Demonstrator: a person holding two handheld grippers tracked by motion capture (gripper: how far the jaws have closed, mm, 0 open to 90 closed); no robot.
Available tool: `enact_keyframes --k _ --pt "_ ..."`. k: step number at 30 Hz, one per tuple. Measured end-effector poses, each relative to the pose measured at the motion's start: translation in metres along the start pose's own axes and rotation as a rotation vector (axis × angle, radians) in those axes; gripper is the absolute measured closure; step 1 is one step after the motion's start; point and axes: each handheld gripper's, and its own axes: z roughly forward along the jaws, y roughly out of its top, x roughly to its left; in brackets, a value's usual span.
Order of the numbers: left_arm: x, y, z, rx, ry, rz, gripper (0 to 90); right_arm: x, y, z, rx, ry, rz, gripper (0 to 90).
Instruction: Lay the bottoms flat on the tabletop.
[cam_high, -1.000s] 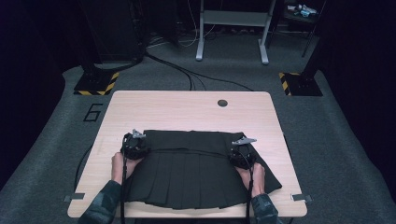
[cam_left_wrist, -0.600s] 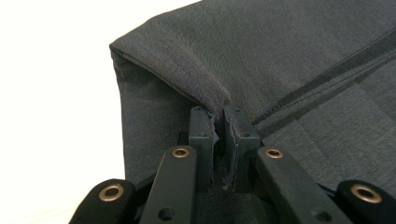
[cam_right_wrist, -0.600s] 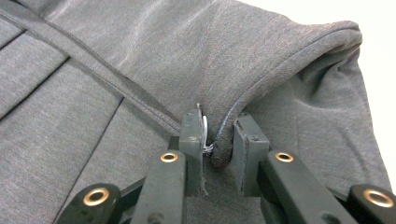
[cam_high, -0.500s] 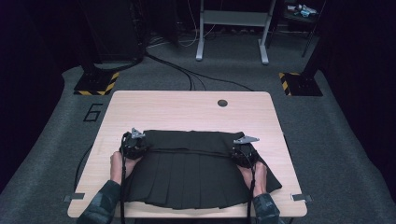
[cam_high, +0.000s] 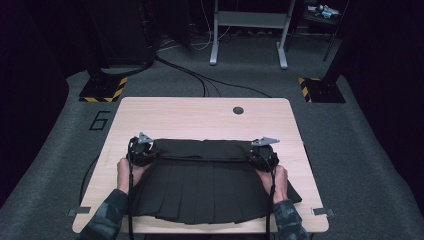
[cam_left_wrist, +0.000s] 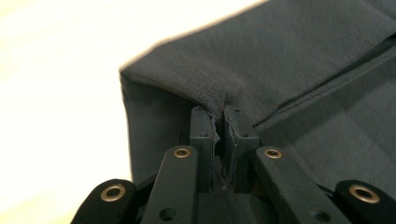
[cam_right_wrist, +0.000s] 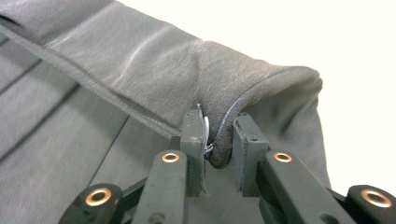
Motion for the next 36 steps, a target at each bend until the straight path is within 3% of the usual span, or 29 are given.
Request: enact_keyframes --k 3,4,5,8,10,11,14,20,25,36 --pt "0.014 0.031 0.006 -0.01 0.023 -0.022 83.3 -0.013 0.036 0.005 -0.008 -0.008 0.005 76.8" --pt "0.022 0.044 0.011 -0.017 0.038 -0.057 83.1 -0.018 0.052 0.011 -0.003 -0.023 0.01 76.4" --pt "0.029 0.055 0.016 -0.032 0.055 -0.124 81.9 -0.024 0.068 0.018 0.006 -0.033 0.021 75.3" --pt "0.044 0.076 0.021 -0.029 0.111 -0.236 52.4 -0.036 0.101 0.033 0.006 -0.096 0.082 63.8" --pt "0.046 0.078 0.016 -0.041 0.124 -0.244 40.4 -0.039 0.109 0.033 -0.011 -0.138 0.102 55.1" --pt "0.045 0.077 0.013 -0.038 0.113 -0.238 38.4 -0.041 0.109 0.031 -0.015 -0.137 0.107 51.0" --pt "0.041 0.067 0.006 -0.031 0.097 -0.2 31.4 -0.044 0.101 0.022 -0.018 -0.12 0.13 43.8" --pt "0.03 0.041 -0.007 -0.042 0.062 -0.171 23.2 -0.046 0.073 0.003 -0.009 -0.093 0.131 34.7" --pt "0.021 0.02 -0.022 -0.043 0.052 -0.134 22.1 -0.041 0.047 -0.013 -0.023 -0.068 0.121 28.3" --pt "-0.005 -0.033 -0.049 -0.03 0.019 -0.119 23.9 -0.029 -0.005 -0.035 -0.047 -0.04 0.117 26.6"
